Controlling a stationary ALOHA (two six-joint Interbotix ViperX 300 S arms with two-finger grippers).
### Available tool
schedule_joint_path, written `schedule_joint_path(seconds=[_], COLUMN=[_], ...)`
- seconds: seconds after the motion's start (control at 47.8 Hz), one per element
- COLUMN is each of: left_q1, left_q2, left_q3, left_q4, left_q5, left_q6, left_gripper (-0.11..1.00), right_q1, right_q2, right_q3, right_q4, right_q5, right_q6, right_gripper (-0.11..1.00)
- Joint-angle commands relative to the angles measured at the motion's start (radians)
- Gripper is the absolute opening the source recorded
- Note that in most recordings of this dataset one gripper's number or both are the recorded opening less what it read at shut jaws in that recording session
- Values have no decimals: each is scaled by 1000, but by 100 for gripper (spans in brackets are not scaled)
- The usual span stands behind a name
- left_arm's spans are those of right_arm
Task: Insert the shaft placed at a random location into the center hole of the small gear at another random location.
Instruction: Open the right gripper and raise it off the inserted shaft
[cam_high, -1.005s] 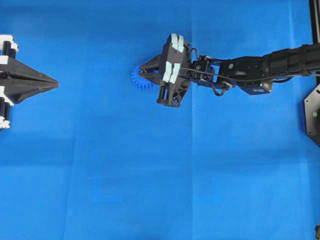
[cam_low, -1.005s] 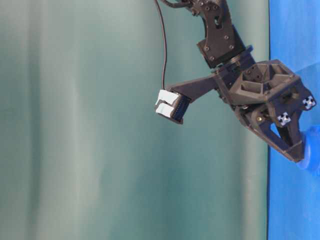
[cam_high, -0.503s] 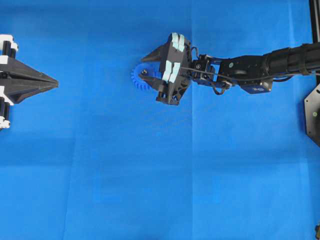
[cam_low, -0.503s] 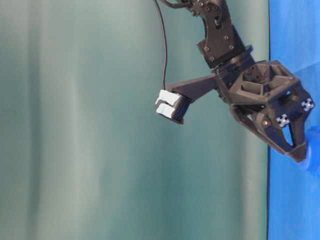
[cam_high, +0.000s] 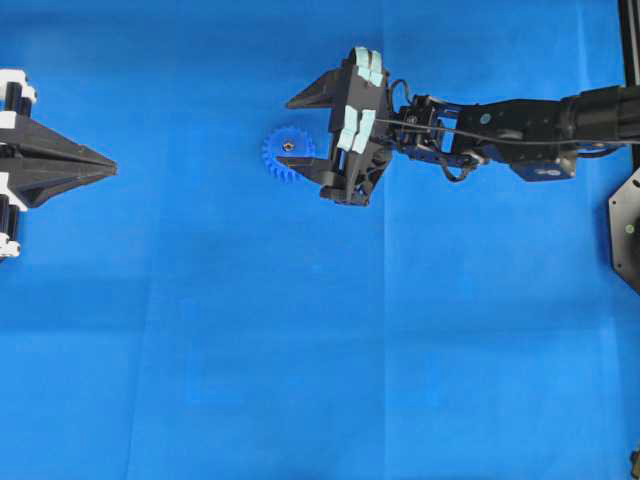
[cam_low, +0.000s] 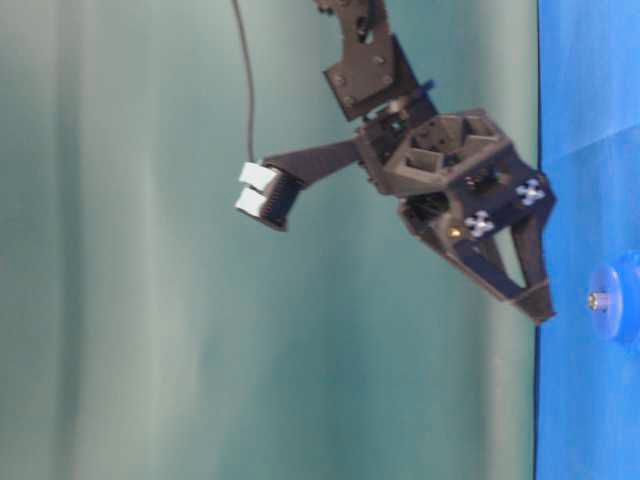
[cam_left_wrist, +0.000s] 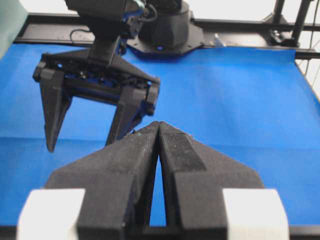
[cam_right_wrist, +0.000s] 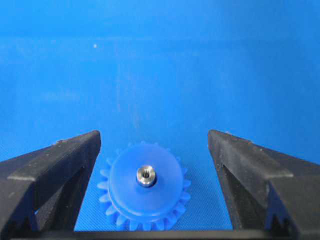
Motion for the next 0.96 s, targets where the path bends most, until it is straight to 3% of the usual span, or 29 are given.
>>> schedule_joint_path(seconds=[0.0,0.942], left_q1=[2,2], left_q2=[5,5], left_q3=[-12,-12], left_q4=[0,0], left_q5=[-5,-5], left_q6=[0,0], left_gripper=[0,0], right_q1=[3,3], right_q2=[-51,-60], right_q3=[-6,0], right_q4=[2,2], right_q5=[8,11], right_q6=[2,8], right_gripper=[80,80])
